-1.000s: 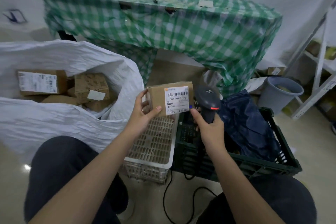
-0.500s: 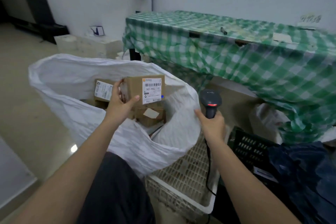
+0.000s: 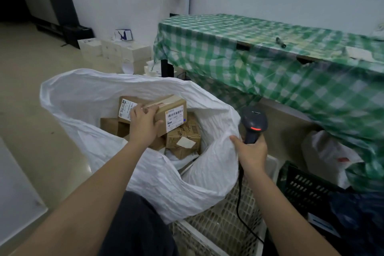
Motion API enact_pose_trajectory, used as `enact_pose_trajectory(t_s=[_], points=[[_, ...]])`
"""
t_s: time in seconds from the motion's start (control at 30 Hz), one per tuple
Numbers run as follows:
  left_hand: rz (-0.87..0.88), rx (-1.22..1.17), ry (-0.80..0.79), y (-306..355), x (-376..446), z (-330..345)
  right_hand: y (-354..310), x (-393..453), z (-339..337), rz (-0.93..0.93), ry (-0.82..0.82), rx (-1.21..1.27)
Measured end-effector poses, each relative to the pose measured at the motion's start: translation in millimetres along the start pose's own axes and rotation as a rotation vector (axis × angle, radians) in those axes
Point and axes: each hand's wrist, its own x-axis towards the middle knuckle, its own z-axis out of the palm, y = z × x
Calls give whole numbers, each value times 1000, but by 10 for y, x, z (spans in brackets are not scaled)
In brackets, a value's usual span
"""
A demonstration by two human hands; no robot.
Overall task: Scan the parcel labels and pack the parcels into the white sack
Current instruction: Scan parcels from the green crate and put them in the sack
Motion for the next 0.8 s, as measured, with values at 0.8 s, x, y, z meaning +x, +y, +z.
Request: enact_pose_trajectory(t_s=[0.8], points=[[286, 225, -419, 459, 194, 168, -362, 153, 122, -82, 5, 8]])
